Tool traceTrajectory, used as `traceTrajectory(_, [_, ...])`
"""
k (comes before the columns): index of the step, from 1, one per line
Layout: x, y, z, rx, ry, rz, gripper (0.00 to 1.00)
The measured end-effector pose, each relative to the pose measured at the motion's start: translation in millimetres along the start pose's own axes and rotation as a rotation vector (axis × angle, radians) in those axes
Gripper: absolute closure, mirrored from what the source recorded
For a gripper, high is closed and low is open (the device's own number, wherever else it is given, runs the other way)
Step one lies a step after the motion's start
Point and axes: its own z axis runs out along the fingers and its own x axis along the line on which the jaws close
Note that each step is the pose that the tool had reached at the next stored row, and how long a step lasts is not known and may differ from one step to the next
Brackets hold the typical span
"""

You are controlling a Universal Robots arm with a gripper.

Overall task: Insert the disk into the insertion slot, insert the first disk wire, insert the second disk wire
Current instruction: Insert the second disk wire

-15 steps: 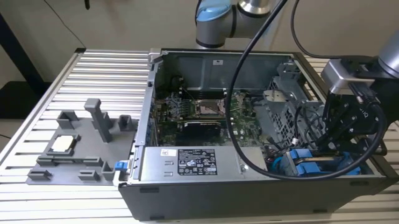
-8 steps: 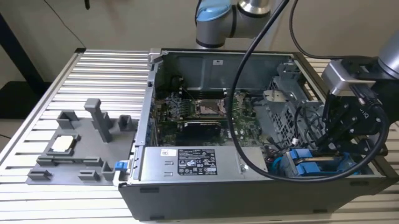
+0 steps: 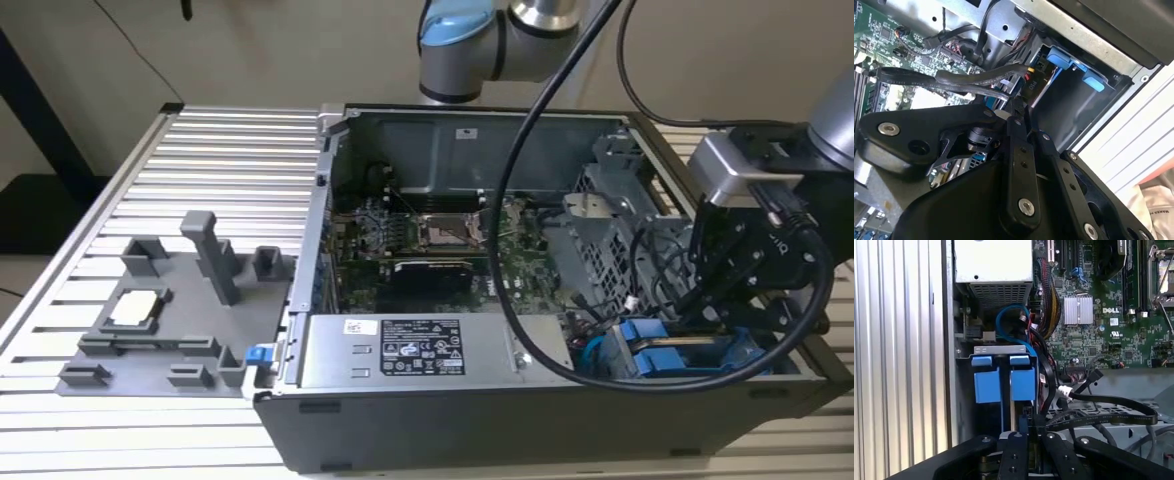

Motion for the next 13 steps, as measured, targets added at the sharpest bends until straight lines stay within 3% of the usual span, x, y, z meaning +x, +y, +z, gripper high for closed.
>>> traceTrajectory(5, [-0.1, 0.1, -1.5, -0.0005, -0.0017, 0.0, 0.84])
traceTrajectory(9, [-0.4, 0.4, -6.3, -0.001, -0.0007, 0.0, 0.84])
traceTrajectory(13, [-1.0, 0.3, -5.7, -0.0008, -0.0013, 0.0, 0.84])
